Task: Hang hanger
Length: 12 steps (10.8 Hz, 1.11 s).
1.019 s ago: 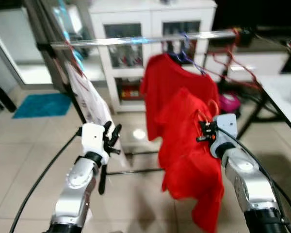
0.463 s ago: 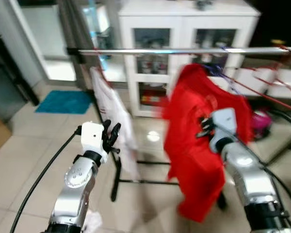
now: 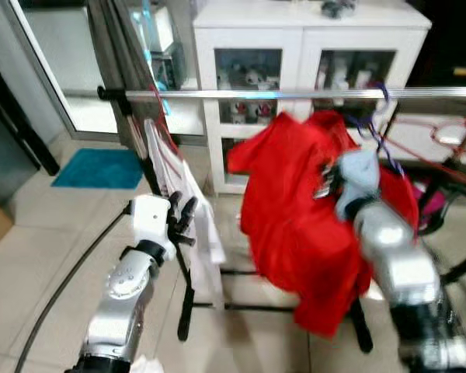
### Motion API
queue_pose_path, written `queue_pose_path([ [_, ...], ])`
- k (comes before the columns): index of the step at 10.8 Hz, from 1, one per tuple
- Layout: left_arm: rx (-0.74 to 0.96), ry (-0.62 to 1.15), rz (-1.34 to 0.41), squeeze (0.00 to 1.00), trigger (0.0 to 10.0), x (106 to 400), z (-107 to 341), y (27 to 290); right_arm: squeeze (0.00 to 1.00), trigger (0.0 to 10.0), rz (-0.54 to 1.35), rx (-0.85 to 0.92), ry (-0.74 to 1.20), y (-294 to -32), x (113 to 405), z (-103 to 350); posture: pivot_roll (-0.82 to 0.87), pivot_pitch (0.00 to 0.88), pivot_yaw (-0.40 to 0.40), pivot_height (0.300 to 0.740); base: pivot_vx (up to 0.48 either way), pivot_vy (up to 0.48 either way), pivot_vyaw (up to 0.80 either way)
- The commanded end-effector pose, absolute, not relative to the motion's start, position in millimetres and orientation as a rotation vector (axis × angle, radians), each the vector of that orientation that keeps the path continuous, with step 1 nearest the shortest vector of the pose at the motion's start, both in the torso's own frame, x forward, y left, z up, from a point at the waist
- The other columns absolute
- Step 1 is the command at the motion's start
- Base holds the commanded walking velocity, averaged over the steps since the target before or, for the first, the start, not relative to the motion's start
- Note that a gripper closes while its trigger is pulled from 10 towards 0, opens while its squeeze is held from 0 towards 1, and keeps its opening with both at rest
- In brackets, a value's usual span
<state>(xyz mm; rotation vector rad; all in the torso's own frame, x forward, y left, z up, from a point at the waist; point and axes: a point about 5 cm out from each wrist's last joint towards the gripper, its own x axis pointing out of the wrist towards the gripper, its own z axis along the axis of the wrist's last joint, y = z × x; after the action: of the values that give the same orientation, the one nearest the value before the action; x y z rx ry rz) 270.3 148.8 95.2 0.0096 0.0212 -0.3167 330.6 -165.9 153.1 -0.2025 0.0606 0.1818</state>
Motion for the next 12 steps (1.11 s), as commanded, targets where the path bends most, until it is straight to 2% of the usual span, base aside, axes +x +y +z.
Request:
queue_pose_path([
  [1, -0.017, -0.012, -0.325, 0.00, 10.0, 269, 101, 154, 0.00, 10.0, 0.227, -0.205, 0.000, -154, 335, 168, -0.04, 0.000, 0.043, 0.740, 0.240, 0.000, 0.00],
  [5, 0.056, -0.016, -0.619, 0.00, 10.0, 255, 112, 138, 0.00, 10.0, 0.244, -0.187, 0.017, -144, 364, 184, -0.03, 0.000, 0.039, 0.740, 0.000, 0.000, 0.00],
  [9, 0.056, -0.022, -0.765, 0.00, 10.0, 248, 122, 131, 0.00, 10.0, 0.147, -0.119, 0.108, -142, 394, 188, -0.02, 0.000, 0.050, 0.740, 0.000, 0.000, 0.00],
  [12, 0.064, -0.004, -0.783, 0.00, 10.0, 246, 121, 131, 0.00, 10.0, 0.125, -0.133, 0.267, -135, 403, 170, -0.02, 0.000, 0.056, 0.740, 0.000, 0.000, 0.00],
])
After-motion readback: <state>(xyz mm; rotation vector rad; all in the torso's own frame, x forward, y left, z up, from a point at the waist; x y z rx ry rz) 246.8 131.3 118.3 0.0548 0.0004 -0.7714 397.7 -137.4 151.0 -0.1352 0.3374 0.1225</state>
